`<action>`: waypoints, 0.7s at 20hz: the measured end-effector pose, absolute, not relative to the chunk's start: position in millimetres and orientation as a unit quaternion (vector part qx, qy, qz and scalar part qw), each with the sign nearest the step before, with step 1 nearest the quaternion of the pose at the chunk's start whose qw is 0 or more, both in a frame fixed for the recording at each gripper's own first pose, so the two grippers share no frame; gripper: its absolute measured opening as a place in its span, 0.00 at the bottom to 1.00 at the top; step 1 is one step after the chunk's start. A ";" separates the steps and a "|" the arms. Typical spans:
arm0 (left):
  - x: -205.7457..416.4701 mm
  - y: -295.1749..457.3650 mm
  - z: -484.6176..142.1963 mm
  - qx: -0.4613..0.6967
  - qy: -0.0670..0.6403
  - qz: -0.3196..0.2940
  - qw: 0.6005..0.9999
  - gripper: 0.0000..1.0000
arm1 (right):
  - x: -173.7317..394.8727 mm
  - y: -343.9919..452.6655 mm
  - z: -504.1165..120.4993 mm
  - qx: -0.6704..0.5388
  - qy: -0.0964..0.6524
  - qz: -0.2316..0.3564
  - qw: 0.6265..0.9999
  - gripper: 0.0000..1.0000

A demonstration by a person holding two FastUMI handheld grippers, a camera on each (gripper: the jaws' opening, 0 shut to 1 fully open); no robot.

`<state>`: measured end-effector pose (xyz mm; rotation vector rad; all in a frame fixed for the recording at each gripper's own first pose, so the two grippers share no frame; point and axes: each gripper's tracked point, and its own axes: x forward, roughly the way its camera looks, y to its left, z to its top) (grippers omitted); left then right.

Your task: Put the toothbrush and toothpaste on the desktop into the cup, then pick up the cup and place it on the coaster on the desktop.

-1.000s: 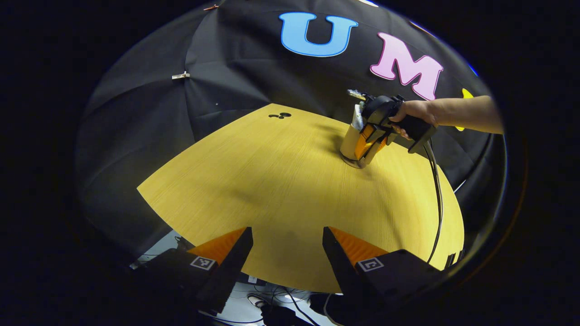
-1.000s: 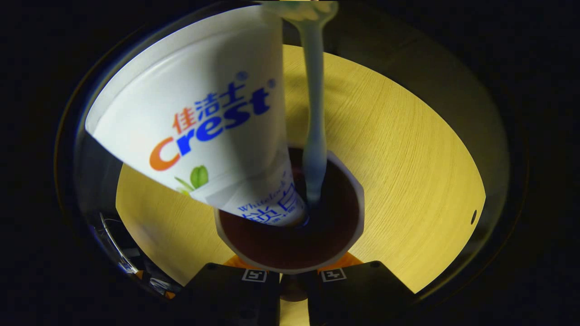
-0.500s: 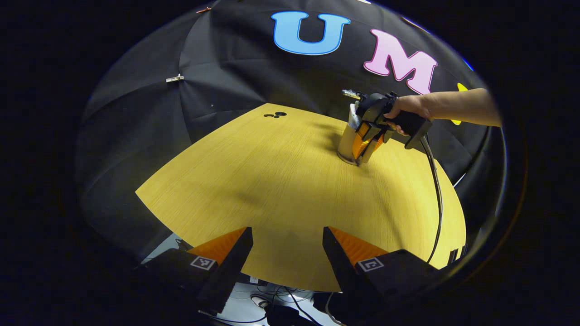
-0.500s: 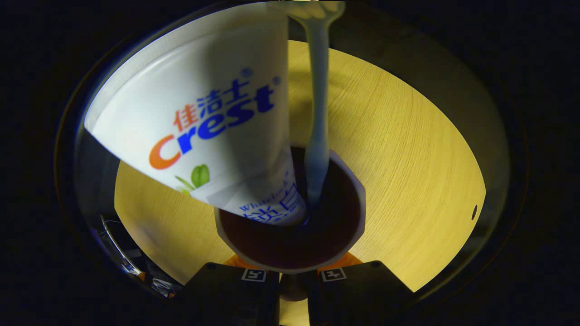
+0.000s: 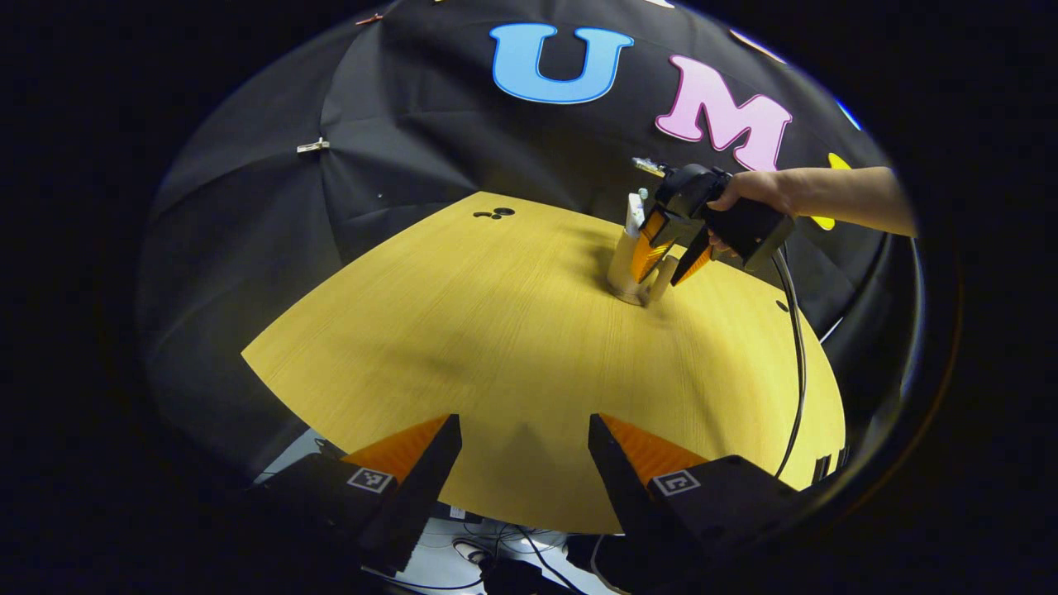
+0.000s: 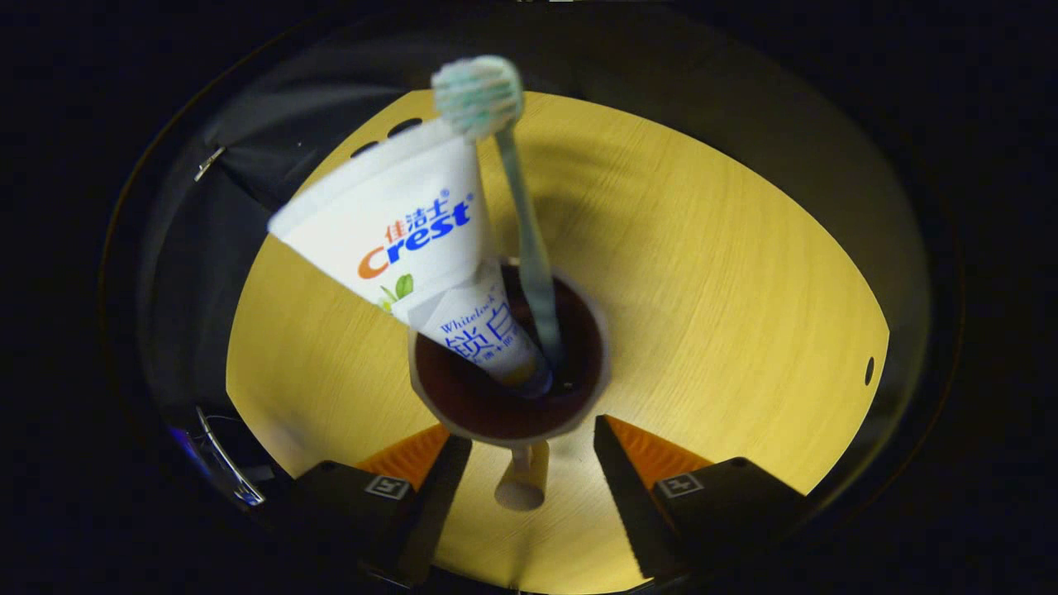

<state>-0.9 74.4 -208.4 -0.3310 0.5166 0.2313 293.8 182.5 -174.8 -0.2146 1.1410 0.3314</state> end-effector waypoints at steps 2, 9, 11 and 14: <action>0.6 71.9 -203.3 -0.159 0.250 0.104 0.949 0.98 | 285.3 172.5 -155.1 -0.074 0.517 0.153 0.839 0.99; 11.8 63.9 -166.2 -0.139 0.219 0.058 0.964 0.98 | 239.8 127.5 -66.2 -0.011 0.396 0.137 0.908 0.99; 19.0 61.9 -141.8 -0.135 0.195 0.043 0.971 0.98 | 220.1 112.3 -43.6 0.006 0.348 0.123 0.929 0.99; 30.8 57.6 -100.7 -0.117 0.157 0.019 0.980 0.98 | 182.0 89.9 -24.6 0.014 0.283 0.094 0.954 0.99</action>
